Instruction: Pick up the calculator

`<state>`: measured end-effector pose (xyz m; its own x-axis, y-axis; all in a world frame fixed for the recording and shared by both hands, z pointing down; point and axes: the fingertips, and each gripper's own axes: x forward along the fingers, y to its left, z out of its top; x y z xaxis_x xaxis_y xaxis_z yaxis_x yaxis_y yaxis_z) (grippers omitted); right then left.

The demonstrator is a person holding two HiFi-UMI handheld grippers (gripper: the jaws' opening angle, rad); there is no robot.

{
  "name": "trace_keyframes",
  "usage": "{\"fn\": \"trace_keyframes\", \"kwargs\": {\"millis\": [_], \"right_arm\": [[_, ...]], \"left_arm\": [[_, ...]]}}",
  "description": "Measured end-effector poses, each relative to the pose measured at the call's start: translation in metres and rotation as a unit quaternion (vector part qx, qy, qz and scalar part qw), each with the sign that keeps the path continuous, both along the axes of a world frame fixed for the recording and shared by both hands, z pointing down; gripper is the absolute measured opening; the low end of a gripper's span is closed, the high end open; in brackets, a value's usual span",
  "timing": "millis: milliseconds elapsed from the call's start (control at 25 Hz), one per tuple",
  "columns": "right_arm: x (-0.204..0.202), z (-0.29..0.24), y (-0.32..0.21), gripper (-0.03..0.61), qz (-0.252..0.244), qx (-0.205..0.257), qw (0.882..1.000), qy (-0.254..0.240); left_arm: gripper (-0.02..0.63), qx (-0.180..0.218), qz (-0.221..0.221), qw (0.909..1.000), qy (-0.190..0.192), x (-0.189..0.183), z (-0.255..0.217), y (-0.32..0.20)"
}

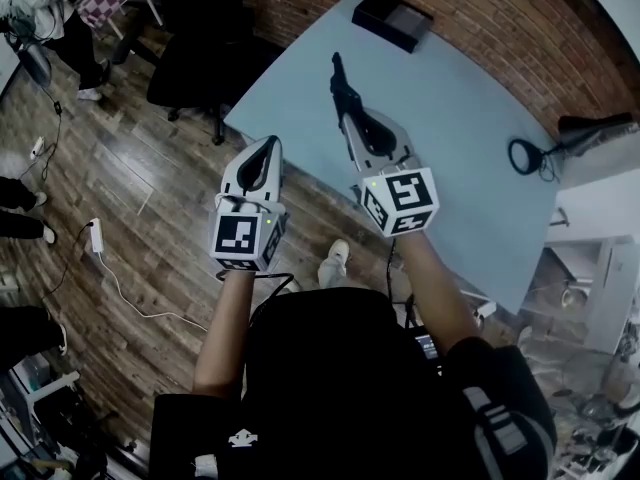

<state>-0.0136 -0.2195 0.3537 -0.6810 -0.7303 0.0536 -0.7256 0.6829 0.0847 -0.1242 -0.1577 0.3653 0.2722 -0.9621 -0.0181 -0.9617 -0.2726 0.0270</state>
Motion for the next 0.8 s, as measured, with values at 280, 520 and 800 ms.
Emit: {"fn": "trace_keyframes", "kwargs": {"millis": [280, 520, 800], "right_arm": [[-0.004, -0.002, 0.03, 0.054, 0.01, 0.004, 1.0, -0.005], [-0.011, -0.001, 0.048, 0.054, 0.019, 0.005, 1.0, -0.006], [-0.021, -0.006, 0.065, 0.054, 0.028, 0.009, 1.0, -0.002]], "left_arm": [[0.009, 0.006, 0.013, 0.9999, -0.008, -0.004, -0.003, 0.027], [0.009, 0.008, 0.024, 0.9996, -0.008, -0.008, -0.004, 0.044], [0.009, 0.001, 0.033, 0.9994, -0.002, -0.019, 0.0, 0.058]]}}
